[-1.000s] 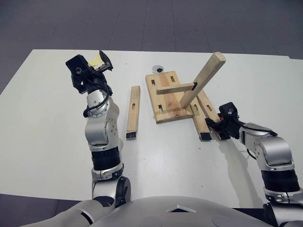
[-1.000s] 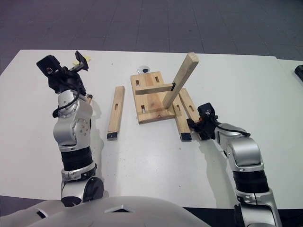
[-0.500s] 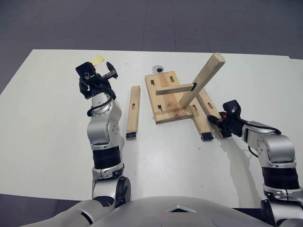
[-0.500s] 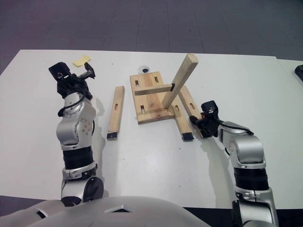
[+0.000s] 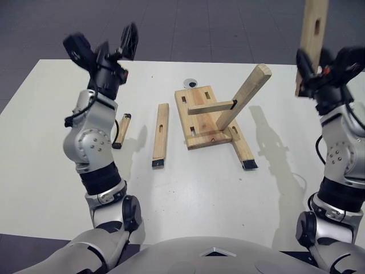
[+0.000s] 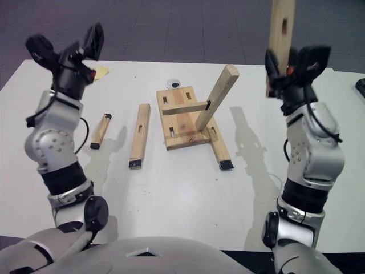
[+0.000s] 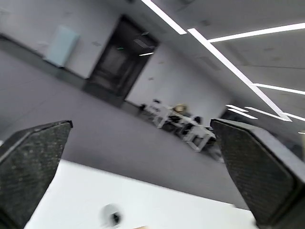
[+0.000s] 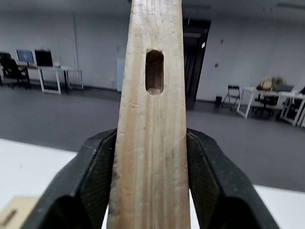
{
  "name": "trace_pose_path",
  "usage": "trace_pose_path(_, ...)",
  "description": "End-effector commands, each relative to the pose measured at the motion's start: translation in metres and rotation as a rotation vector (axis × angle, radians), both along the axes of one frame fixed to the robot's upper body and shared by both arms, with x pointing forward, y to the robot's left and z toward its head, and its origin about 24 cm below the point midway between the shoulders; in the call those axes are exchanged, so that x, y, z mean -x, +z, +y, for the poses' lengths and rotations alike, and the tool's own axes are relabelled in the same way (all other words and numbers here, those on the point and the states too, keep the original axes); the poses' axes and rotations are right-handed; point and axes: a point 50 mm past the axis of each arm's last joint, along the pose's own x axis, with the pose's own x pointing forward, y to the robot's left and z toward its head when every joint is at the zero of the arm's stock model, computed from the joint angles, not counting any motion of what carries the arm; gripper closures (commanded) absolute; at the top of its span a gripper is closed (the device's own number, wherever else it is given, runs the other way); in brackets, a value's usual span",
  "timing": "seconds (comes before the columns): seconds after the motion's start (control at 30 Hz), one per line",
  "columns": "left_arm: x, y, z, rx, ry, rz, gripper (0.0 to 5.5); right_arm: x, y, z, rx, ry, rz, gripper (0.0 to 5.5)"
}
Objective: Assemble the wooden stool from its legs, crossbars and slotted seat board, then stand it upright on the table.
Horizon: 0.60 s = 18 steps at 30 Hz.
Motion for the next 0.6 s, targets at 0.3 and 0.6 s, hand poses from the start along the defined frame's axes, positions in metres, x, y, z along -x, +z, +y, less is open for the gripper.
trace_pose_path(0.3, 0.015, 0.070, -0.077, -0.158, -0.456, -0.199, 0.10, 0.026, 0.037, 0.085, 0.144, 0.410, -0.250, 3.41)
trace_pose_path(0.6, 0.006, 0.077, -0.078, -0.153, -0.497, -0.149, 0.10, 0.034, 0.006, 0.101, 0.265, 0.427, -0.202, 3.41)
